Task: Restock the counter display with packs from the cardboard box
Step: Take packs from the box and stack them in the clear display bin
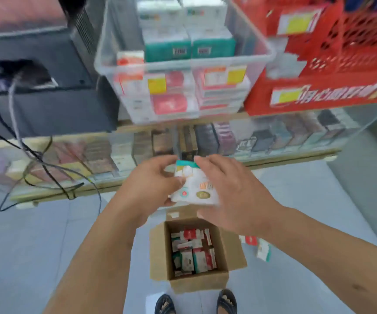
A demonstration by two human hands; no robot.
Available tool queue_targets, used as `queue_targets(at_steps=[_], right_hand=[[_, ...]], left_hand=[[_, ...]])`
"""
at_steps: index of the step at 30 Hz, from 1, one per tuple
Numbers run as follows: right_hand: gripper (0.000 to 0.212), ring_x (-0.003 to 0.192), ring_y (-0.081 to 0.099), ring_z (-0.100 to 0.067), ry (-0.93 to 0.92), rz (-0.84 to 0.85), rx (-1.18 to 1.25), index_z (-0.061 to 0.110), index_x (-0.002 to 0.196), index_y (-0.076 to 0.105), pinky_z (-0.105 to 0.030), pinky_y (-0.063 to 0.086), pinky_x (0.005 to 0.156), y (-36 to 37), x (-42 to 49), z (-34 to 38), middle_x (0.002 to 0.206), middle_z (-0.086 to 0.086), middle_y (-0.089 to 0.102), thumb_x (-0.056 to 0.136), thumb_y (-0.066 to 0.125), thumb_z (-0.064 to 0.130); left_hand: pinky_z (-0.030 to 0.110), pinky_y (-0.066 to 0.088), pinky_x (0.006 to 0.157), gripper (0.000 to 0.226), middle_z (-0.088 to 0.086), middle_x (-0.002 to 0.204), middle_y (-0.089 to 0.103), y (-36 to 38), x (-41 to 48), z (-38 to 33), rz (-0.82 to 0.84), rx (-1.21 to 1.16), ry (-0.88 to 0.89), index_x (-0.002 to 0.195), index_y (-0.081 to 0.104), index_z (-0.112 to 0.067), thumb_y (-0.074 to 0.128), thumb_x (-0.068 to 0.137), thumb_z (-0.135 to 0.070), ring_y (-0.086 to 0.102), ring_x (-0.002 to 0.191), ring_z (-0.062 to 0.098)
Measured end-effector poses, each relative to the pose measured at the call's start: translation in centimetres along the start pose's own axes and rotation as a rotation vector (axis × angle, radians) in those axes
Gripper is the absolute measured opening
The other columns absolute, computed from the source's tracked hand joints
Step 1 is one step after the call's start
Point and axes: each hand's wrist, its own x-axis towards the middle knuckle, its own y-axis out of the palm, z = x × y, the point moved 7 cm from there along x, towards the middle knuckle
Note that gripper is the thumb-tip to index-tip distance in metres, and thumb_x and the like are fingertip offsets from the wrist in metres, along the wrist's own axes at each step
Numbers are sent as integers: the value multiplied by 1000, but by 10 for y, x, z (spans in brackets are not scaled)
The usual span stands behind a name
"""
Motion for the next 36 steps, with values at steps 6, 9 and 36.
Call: queue_targets(at_steps=[6, 9, 36], right_hand=[[82, 119, 51, -20, -119, -234, -20, 21, 143, 41, -38, 49, 97, -124, 18, 35, 132, 3, 49, 69, 59, 49], [80, 130, 45, -22, -155, -304, -130, 23, 143, 37, -43, 43, 105, -159, 24, 53, 140, 3, 47, 73, 59, 53], [87, 138, 17, -4, -279, -126, 73, 38, 153, 10, -23, 23, 111, -212, 113, -31, 154, 17, 24, 86, 63, 51]], left_hand=[[48, 58, 83, 45, 1, 97, 76, -34, -42, -102, 114, -65, 113, 122, 61, -26, 72, 84, -6, 73, 88, 24], [48, 59, 80, 38, 7, 94, 76, -48, -50, -135, 148, -98, 157, 117, 64, -25, 66, 88, 0, 74, 88, 26], [37, 60, 69, 52, 17, 105, 72, -30, 3, -211, -86, -275, 145, 129, 55, -19, 67, 84, 3, 73, 89, 31]])
